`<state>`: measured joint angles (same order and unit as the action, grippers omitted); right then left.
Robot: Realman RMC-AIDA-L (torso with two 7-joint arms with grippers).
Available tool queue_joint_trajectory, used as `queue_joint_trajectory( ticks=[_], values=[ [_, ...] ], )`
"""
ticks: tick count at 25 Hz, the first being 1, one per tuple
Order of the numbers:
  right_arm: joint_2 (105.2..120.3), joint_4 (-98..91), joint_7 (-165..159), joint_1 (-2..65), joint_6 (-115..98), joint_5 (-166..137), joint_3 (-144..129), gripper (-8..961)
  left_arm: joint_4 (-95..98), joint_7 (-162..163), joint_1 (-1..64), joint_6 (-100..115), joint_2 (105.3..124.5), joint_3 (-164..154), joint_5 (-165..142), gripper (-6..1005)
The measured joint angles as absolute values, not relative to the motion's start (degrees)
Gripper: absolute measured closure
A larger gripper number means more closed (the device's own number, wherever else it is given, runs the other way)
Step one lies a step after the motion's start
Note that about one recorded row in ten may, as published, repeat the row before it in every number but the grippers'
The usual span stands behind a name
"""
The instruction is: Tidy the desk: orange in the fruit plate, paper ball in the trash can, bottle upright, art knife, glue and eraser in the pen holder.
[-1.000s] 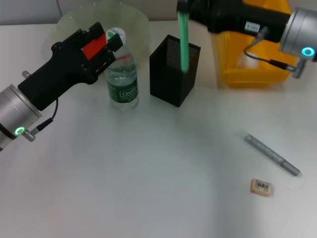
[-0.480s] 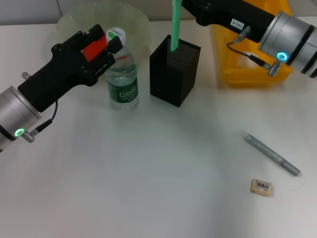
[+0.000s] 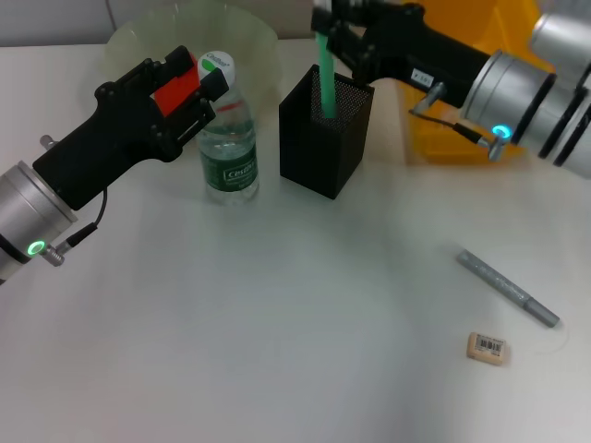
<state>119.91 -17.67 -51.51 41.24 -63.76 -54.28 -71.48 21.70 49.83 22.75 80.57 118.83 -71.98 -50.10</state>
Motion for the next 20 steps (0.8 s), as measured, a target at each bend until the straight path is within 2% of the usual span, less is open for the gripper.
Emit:
queue_joint_trajectory(
  ticks=[5, 8, 10, 13, 14, 15, 20],
  values=[
    [119.90, -16.5, -50.6, 41.8, -63.7, -54.3, -71.6, 663, 21.7, 49.8, 22.7, 80.6, 118.82, -72.0, -50.2, 440],
    [119.84, -19.6, -52.4, 39.7, -65.3, -54.5, -71.7, 658, 21.6, 49.8, 22.7, 80.7, 118.76, -72.0, -50.2, 440],
    [119.65, -24.9, -56.7, 36.4, -66.1, -54.8, -72.5, 429, 21.6, 49.8, 22.7, 80.7, 118.75, -72.0, -50.3, 440],
    [119.33, -37.8, -66.8, 29.1, -65.9, -55.9, -74.3, 420, 21.6, 49.8, 22.7, 80.7, 118.74, -72.0, -50.2, 440],
    [119.24, -47.0, -75.4, 24.4, -65.7, -60.0, -74.4, 417, 21.6, 49.8, 22.7, 80.7, 118.73, -72.0, -50.2, 440],
    [119.24, -47.0, -75.4, 24.4, -65.7, -60.0, -74.4, 414, 21.6, 49.8, 22.7, 80.7, 118.74, -72.0, -50.2, 440],
    [119.63, -74.6, -106.7, 15.1, -66.9, -88.4, -70.7, 398, 21.6, 49.8, 23.0, 80.5, 118.75, -72.0, -50.2, 440]
  ],
)
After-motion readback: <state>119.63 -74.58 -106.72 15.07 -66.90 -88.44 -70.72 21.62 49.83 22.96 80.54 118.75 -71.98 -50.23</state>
